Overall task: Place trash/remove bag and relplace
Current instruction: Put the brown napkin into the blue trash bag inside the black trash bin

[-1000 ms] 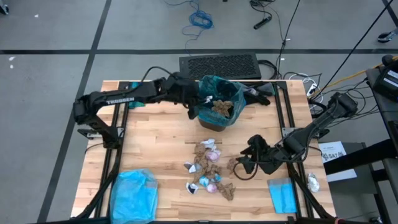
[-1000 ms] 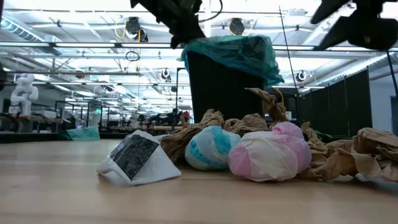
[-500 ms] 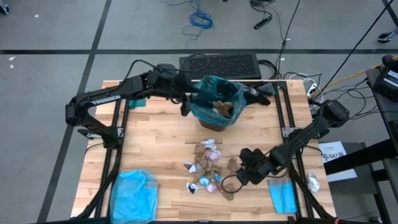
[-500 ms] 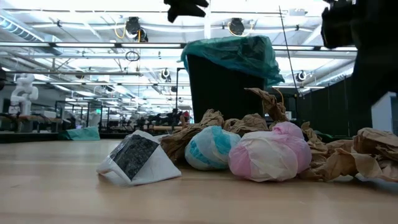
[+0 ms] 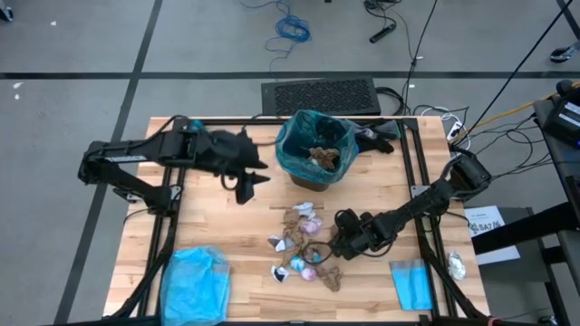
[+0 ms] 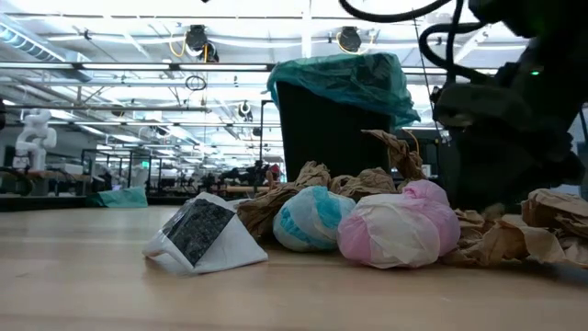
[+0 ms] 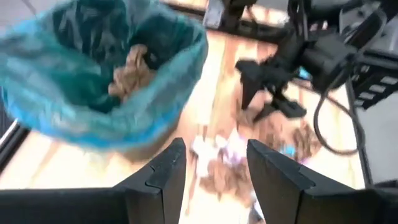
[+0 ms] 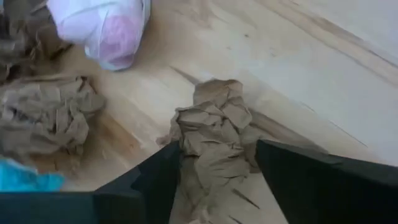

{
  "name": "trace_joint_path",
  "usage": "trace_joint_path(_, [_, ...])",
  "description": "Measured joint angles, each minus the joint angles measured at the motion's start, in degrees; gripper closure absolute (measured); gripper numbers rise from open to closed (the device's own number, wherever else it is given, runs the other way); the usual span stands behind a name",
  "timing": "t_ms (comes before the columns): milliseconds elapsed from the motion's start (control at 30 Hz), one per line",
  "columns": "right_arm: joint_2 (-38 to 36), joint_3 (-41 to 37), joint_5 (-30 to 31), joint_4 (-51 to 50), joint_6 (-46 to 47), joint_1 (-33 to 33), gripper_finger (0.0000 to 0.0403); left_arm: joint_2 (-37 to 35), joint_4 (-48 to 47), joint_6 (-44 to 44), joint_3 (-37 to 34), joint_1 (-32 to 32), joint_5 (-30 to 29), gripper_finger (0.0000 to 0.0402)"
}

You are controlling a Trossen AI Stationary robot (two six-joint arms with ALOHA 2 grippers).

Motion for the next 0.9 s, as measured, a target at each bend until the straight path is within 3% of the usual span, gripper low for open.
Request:
trace_joint_path(67, [0.5, 0.0, -0.2, 0.5, 0.7, 0.0, 0.0251, 0.0, -1.8, -1.6, 0.0, -2.1, -2.5, 0.0236])
trace_joint_path(200, [-1.7, -0.4, -1.3, 2.1, 1.0, 1.3, 0.0376, 0.1, -6.4, -4.2, -0.1, -5.7, -7.2, 0.0236])
trace_joint_path(233, [-2.7, -0.4, -1.5, 1.9, 0.9, 1.6, 0.0387, 0.1, -7.4, -4.9, -0.1, -6.4, -8.5, 0.0236])
trace_joint_path(400, [-10.0, 2.9, 2.9, 1.6, -1.2, 2.0, 0.0400, 0.1, -10.3, -7.8, -0.1, -9.5, -15.2, 0.0236])
trace_joint_path(600, [-16.9, 15.8, 12.8, -12.1, -10.4, 1.1, 0.0402, -2.1, -9.7, -11.4, -1.9, -12.5, -18.2, 0.0236])
trace_joint_path(733, [-18.3, 26.2, 15.8, -21.0, -21.4, -3.7, 0.0402, -3.4, -8.6, -15.0, -5.9, -15.0, -19.1, 0.0236])
trace_joint_path(900, [-18.5, 34.8, 16.0, -22.8, -38.2, -13.5, 0.0403, -5.2, -2.5, -20.3, -12.9, -18.7, -19.3, 0.0236])
